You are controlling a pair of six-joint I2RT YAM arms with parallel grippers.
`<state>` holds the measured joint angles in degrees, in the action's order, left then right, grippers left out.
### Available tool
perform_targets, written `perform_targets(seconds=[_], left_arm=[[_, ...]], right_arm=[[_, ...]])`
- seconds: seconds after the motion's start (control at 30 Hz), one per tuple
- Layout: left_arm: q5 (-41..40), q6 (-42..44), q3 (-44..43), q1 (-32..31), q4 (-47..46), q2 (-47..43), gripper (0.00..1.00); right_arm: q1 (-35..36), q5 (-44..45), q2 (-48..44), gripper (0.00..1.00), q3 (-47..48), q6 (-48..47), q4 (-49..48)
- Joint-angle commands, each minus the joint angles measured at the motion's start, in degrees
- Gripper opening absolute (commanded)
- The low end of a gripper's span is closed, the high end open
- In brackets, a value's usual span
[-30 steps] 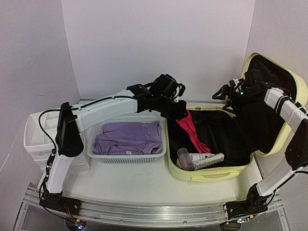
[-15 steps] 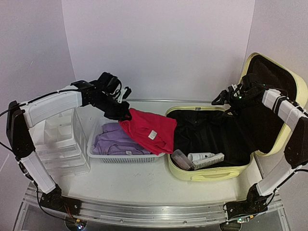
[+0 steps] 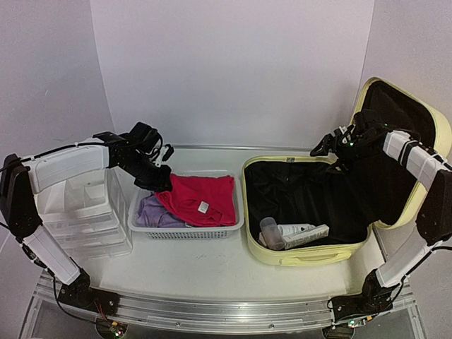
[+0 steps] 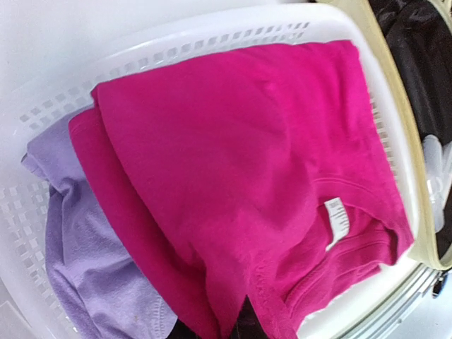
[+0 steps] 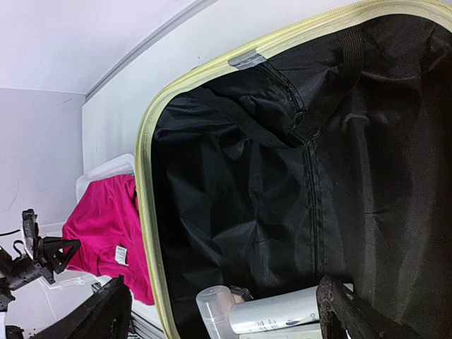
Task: Open, take out, and arrange the luggage
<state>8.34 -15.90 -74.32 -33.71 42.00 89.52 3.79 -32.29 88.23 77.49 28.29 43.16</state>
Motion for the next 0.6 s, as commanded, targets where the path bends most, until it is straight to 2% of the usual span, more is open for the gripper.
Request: perform_targets(seconds=[0.0,0.33,0.4,0.43,0.57], left_arm=[[-4.4,2.6,2.5,0.7,-1.2,-3.9,0.0],[-9.8,2.7,7.9,1.1,-0.2,-5.0,0.0],[-10.4,1.7,8.5,1.2,1.3,-4.1,0.04],[-10.6,1.2,8.5,1.2,2.4,-3.3,0.08],[-12.5,-1.3,7.7,1.0,8.0,-4.1,0.45]], right_arm=[[0.2,0.1,-0.4,0.9,2.1,-0.4,-0.2],[0.2,-0.4,0.7,0.9,2.1,-0.6,0.0],[0.2,-0.6,1.0,0.9,2.2,-0.6,0.0],[0.2,-0.6,1.1,0.9,2.3,-0.6,0.1],[0.3,-0.2,0.9,0.9,2.3,-1.8,0.8]])
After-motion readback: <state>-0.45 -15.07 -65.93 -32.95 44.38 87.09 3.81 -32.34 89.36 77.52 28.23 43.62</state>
